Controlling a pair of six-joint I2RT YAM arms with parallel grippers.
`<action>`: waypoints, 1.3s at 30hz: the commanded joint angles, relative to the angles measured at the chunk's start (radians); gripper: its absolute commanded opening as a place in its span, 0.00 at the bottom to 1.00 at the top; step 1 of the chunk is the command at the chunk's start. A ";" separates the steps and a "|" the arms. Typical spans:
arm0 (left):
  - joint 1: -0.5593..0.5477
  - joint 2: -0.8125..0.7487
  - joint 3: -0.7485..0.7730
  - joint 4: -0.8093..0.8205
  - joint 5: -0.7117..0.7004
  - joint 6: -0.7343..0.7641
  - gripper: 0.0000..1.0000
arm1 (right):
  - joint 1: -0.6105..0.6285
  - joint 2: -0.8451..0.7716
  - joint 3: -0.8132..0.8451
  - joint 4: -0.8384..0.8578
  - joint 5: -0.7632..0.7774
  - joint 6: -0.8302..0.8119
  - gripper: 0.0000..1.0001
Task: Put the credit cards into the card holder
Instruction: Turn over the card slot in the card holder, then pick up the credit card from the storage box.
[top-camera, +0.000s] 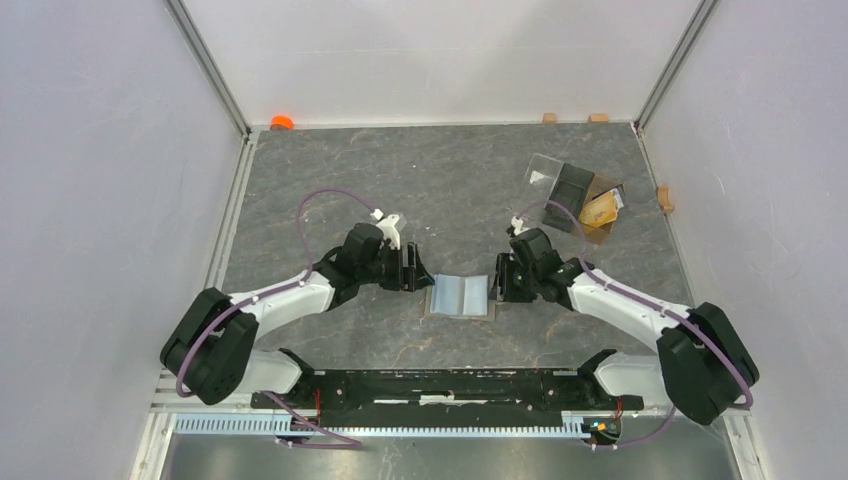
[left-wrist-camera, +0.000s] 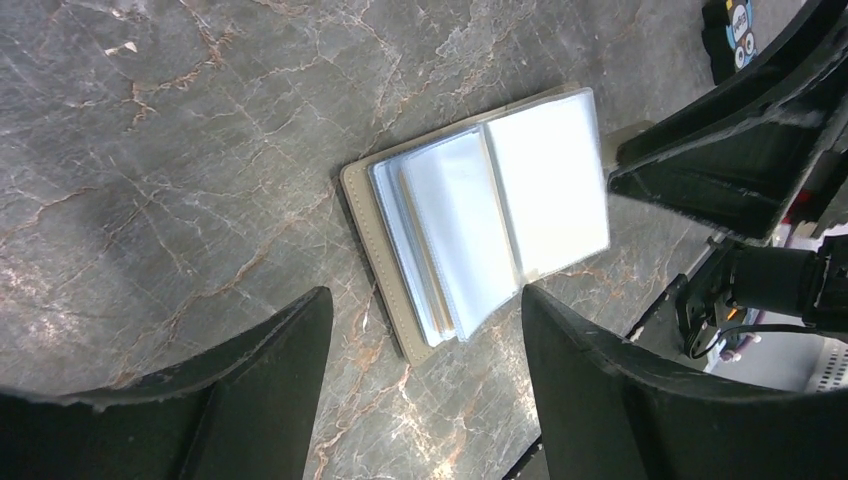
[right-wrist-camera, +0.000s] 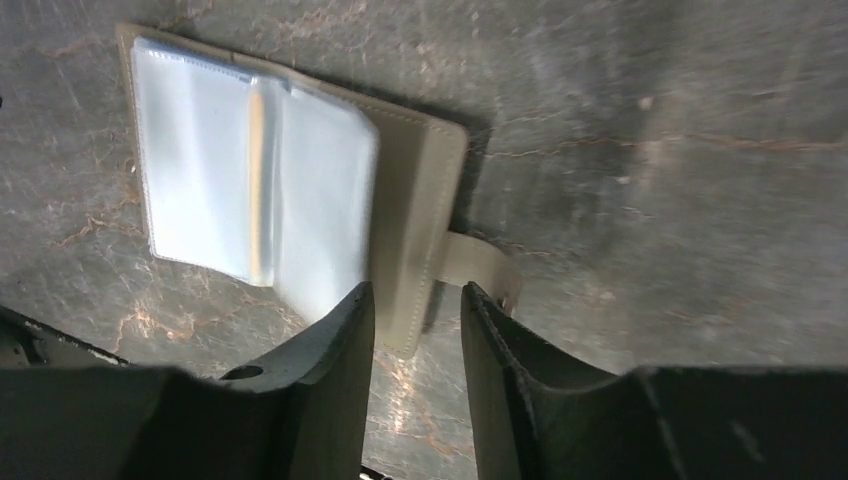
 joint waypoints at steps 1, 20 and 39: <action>0.000 -0.059 0.024 -0.045 -0.020 0.005 0.77 | -0.040 -0.075 0.101 -0.133 0.103 -0.081 0.46; 0.150 -0.186 0.385 -0.597 -0.008 0.191 1.00 | -0.686 -0.003 0.454 -0.115 0.209 -0.581 0.96; 0.174 -0.082 0.427 -0.617 0.001 0.258 0.99 | -0.890 0.445 0.664 -0.101 0.058 -0.783 0.98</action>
